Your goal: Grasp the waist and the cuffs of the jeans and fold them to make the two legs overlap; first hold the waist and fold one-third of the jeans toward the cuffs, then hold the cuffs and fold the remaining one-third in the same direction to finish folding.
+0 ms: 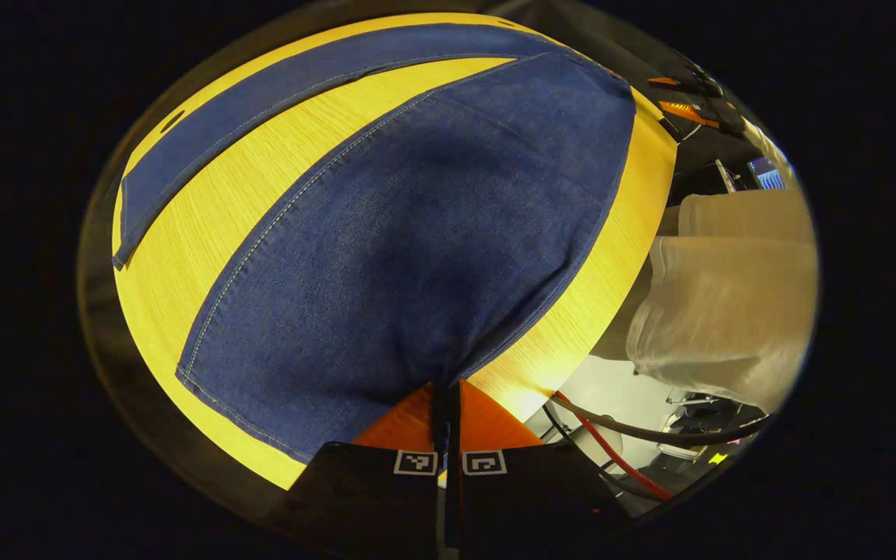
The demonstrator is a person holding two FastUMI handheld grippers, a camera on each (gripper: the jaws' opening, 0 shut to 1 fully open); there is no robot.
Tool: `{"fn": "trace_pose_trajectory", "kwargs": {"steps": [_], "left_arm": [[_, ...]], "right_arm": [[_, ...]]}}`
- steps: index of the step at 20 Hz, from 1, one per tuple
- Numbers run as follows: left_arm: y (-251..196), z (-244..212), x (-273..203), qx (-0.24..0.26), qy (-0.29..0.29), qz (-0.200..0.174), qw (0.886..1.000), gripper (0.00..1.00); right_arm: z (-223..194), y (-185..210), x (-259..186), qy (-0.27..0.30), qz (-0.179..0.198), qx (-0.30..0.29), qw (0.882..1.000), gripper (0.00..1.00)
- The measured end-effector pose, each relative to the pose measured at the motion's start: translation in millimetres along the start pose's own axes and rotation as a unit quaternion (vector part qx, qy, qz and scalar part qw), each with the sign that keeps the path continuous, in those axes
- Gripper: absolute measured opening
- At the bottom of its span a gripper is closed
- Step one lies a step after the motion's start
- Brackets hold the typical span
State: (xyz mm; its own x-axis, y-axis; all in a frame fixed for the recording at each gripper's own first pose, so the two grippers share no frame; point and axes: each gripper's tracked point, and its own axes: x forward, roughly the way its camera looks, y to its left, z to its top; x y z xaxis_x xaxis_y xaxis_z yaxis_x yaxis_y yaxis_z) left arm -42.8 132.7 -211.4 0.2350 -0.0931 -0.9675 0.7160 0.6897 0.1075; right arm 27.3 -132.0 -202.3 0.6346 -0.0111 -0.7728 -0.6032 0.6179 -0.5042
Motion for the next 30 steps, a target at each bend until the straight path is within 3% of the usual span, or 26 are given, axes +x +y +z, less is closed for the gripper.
{"fn": "trace_pose_trajectory", "kwargs": {"steps": [2,6,8,9,11,12,13,14,15,17,22,26,30], "left_arm": [[1,0,0,-0.01,0.009,0.006,1.0,0.0],[1,0,0,-0.021,0.025,0.023,0.999,0.0],[1,1,0,-0.025,0.03,0.031,0.999,0.0],[1,0,1,-0.029,0.032,0.033,0.999,0.0],[1,1,1,-0.037,0.034,0.035,0.998,0.0],[1,1,0,-0.041,0.035,0.035,0.998,0.0],[1,1,0,-0.044,0.035,0.036,0.998,0.0],[1,1,0,-0.047,0.036,0.036,0.998,0.0],[2,2,0,-0.049,0.036,0.037,0.997,0.0],[3,4,-1,-0.053,0.037,0.038,0.997,0.0],[7,8,-4,-0.054,0.037,0.031,0.997,0.0],[3,7,-2,-0.052,0.037,0.02,0.998,0.0],[1,3,-8,-0.041,0.066,0.007,0.997,0.0]], "right_arm": [[-21,-7,19,0.037,0.022,-0.046,0.998,1.0],[-37,-13,47,0.073,0.063,-0.079,0.992,1.0],[-39,-10,48,0.086,0.097,-0.071,0.989,1.0],[-41,-11,53,0.09,0.109,-0.064,0.988,0.94],[-45,-6,55,0.101,0.137,-0.048,0.984,0.96],[-43,-6,53,0.105,0.139,-0.04,0.984,0.94],[-45,-7,58,0.106,0.137,-0.036,0.984,0.83],[-46,-9,56,0.109,0.136,-0.034,0.984,0.9],[-44,-7,56,0.11,0.136,-0.033,0.984,0.89],[-38,-9,55,0.104,0.135,-0.027,0.985,0.81],[-13,-10,50,0.066,0.092,0.006,0.994,0.07],[-24,-11,51,0.077,0.078,0.053,0.993,0.03],[-16,-13,46,0.08,0.053,0.048,0.994,0.03]]}}
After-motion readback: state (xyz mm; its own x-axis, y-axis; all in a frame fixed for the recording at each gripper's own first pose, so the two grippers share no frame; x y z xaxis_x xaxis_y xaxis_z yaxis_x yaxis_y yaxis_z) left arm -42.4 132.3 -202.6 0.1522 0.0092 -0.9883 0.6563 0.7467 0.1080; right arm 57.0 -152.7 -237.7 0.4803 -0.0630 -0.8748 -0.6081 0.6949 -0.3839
